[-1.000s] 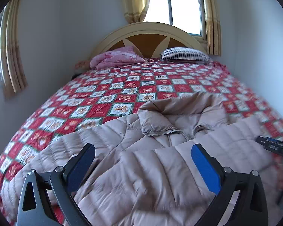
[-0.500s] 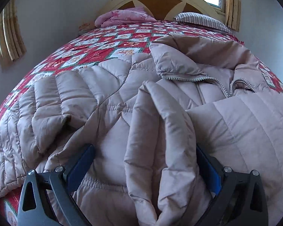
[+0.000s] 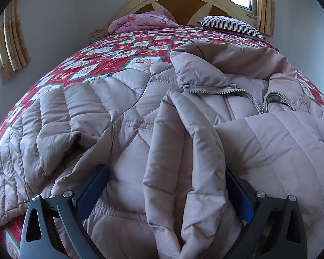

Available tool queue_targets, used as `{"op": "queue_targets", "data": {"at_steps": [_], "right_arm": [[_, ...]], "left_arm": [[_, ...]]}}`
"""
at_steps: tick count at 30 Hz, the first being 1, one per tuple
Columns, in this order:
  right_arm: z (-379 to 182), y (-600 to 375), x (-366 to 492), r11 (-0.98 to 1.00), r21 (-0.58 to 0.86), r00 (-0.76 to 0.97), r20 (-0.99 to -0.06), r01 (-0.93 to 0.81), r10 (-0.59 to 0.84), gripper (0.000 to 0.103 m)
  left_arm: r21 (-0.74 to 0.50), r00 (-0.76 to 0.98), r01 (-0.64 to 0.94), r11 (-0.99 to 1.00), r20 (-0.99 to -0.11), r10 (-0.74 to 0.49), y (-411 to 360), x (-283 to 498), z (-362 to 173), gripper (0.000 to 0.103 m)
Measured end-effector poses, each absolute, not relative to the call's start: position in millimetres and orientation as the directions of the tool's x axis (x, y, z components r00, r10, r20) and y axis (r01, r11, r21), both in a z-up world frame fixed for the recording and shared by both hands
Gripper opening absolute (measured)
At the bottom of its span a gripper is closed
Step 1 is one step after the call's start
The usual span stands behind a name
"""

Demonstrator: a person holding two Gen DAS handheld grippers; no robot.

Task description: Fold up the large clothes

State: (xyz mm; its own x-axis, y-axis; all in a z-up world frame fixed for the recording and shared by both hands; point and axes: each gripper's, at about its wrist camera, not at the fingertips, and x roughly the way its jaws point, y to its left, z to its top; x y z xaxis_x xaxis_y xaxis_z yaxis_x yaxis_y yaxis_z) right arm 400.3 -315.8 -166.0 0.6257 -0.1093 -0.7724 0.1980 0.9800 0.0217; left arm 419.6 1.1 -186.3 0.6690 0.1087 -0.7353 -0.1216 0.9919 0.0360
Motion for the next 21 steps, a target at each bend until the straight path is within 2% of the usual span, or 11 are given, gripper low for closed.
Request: {"op": "queue_targets", "data": {"at_steps": [4, 7, 17, 21], "right_arm": [[-169.6, -301.5, 389.6, 0.979, -0.105, 0.603, -0.775, 0.172, -0.189, 0.064], [-170.1, -298.3, 381.4, 0.977, -0.137, 0.617, -0.758, 0.166, -0.211, 0.064], [-172.2, -306.2, 384.3, 0.981, -0.065, 0.628, -0.761, 0.181, -0.166, 0.068], [-142.8, -312.6, 373.9, 0.973, 0.016, 0.630, -0.764, 0.230, -0.137, 0.069]], "left_arm": [[0.044, 0.666, -0.113, 0.993, -0.738, 0.108, -0.8, 422.0, -187.2, 0.102], [0.048, 0.664, -0.111, 0.993, -0.739, 0.110, -0.8, 422.2, -187.9, 0.102], [0.043, 0.661, -0.113, 0.993, -0.743, 0.107, 0.2, 422.8, -188.8, 0.102], [0.053, 0.662, -0.114, 0.992, -0.741, 0.116, -0.6, 422.9, -189.3, 0.102]]}}
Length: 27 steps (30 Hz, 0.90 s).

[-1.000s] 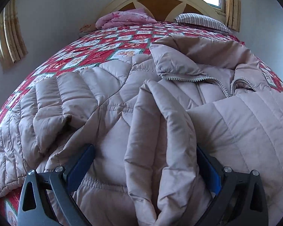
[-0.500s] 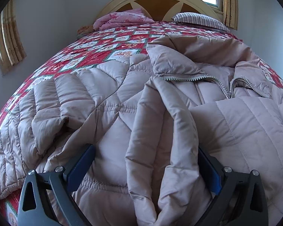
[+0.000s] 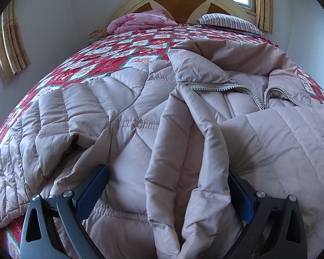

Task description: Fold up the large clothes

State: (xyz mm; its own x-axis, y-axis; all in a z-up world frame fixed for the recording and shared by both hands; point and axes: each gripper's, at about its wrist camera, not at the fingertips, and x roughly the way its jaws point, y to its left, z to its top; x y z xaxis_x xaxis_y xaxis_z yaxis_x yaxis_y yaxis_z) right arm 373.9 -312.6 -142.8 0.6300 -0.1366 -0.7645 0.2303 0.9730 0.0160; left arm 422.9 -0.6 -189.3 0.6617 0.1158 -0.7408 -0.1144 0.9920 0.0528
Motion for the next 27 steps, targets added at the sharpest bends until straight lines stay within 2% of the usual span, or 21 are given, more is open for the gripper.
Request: {"op": "queue_targets", "data": {"at_steps": [2, 4, 7, 14, 27], "right_arm": [[-122.5, -302.4, 359.8, 0.971, 0.048, 0.678, -0.724, 0.235, -0.128, 0.076], [-111.2, -274.8, 355.0, 0.986, 0.061, 0.702, -0.709, 0.153, -0.065, 0.080], [-119.9, -239.2, 360.0, 0.996, 0.053, 0.683, -0.730, 0.067, -0.008, 0.080], [-170.2, -214.1, 368.2, 0.999, -0.003, 0.657, -0.753, 0.048, -0.033, 0.083], [-179.3, -211.1, 370.4, 0.998, -0.043, 0.645, -0.761, 0.051, -0.066, 0.088]], "left_arm": [[0.052, 0.662, -0.114, 0.992, -0.741, 0.115, -0.7, 422.8, -189.5, 0.102], [0.052, 0.662, -0.115, 0.992, -0.741, 0.115, -1.0, 422.8, -189.5, 0.102], [0.053, 0.662, -0.115, 0.992, -0.741, 0.116, -0.7, 422.8, -189.5, 0.102], [0.053, 0.662, -0.115, 0.992, -0.741, 0.116, -1.2, 423.0, -189.6, 0.102], [0.039, 0.644, -0.104, 0.994, -0.759, 0.097, 1.8, 426.9, -189.0, 0.102]]}}
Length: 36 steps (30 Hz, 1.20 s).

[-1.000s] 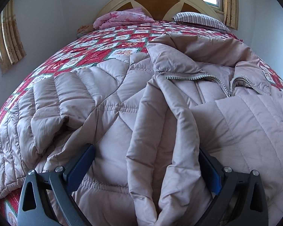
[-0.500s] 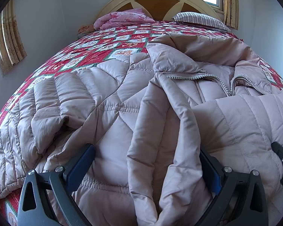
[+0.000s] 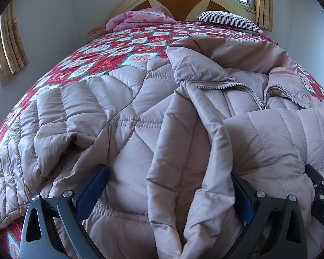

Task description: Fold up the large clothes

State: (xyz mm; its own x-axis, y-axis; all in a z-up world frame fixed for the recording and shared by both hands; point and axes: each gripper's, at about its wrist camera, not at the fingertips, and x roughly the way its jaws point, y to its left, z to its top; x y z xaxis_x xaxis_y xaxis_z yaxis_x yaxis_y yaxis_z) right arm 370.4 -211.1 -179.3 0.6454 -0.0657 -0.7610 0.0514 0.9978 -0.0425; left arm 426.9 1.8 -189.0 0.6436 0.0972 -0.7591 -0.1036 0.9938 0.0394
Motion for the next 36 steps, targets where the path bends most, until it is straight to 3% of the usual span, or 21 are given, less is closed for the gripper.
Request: {"op": "queue_targets", "data": {"at_steps": [3, 8, 16, 22, 25, 36], "right_arm": [[-180.1, -210.8, 371.8, 0.997, -0.046, 0.645, -0.761, 0.055, -0.071, 0.089], [-180.6, -214.2, 370.9, 0.998, -0.017, 0.652, -0.757, 0.053, -0.048, 0.090], [-179.6, -215.0, 369.1, 0.999, -0.007, 0.660, -0.750, 0.051, -0.039, 0.090], [-179.0, -215.5, 366.5, 0.999, -0.002, 0.667, -0.744, 0.051, -0.036, 0.090], [-178.5, -215.9, 365.0, 0.999, -0.002, 0.671, -0.741, 0.050, -0.035, 0.090], [-175.0, -222.9, 359.8, 0.998, 0.039, 0.687, -0.726, 0.047, -0.004, 0.091]], "left_arm": [[0.007, 0.635, -0.087, 0.996, -0.770, 0.061, 12.5, 417.6, -178.1, 0.102], [-0.050, 0.685, -0.187, 0.981, -0.723, 0.094, 68.3, 371.3, -134.5, 0.102], [-0.051, 0.676, -0.474, 0.879, -0.661, 0.326, 224.3, 238.6, -114.4, 0.102], [-0.332, 0.688, -0.598, 0.729, -0.679, 0.256, 286.8, 146.1, -142.9, 0.102], [-0.428, 0.726, -0.593, 0.682, -0.651, 0.222, 285.2, 138.5, -160.4, 0.102], [-0.448, 0.686, -0.702, 0.554, -0.634, 0.357, 319.0, 174.3, -188.3, 0.099]]}}
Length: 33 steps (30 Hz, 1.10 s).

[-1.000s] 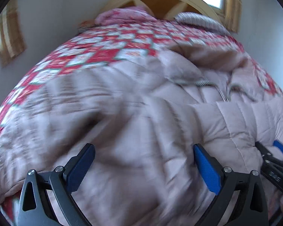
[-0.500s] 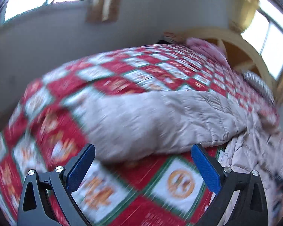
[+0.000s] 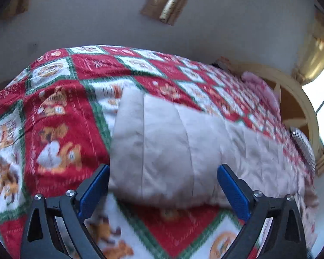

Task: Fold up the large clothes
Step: 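Grasp the other jacket sleeve with the left tool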

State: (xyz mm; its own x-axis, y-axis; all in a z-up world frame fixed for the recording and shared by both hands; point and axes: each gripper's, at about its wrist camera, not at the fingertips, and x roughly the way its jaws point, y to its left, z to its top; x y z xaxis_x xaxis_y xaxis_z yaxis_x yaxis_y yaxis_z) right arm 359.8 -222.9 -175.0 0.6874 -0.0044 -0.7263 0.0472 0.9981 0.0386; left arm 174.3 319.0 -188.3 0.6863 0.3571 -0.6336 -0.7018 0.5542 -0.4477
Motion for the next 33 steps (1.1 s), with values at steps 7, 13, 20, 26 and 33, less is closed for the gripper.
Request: {"op": "queue_targets", "data": {"at_steps": [7, 13, 20, 26, 33], "right_arm": [[-175.3, -222.8, 360.3, 0.998, 0.039, 0.687, -0.726, 0.047, -0.004, 0.092], [-175.5, -222.5, 360.5, 0.998, 0.039, 0.687, -0.726, 0.047, -0.004, 0.092], [-175.4, -221.9, 360.5, 0.998, 0.041, 0.689, -0.725, 0.047, -0.003, 0.092], [-175.0, -223.9, 361.0, 0.998, 0.050, 0.692, -0.722, 0.045, 0.005, 0.092], [-174.3, -226.3, 359.4, 0.997, 0.059, 0.695, -0.719, 0.041, 0.014, 0.092]], "left_arm": [[-0.474, 0.709, -0.671, 0.571, -0.635, 0.306, 353.3, 192.2, -189.2, 0.010], [-0.449, 0.776, -0.601, 0.661, -0.527, 0.348, 355.1, 191.6, -137.7, 0.008], [-0.395, 0.860, -0.489, 0.778, -0.370, 0.353, 334.4, 199.7, -50.0, 0.008], [-0.398, 0.928, -0.356, 0.845, -0.253, 0.272, 295.6, 215.6, 9.7, 0.008], [-0.338, 0.980, -0.169, 0.926, -0.158, 0.121, 213.8, 230.4, 59.3, 0.008]]}}
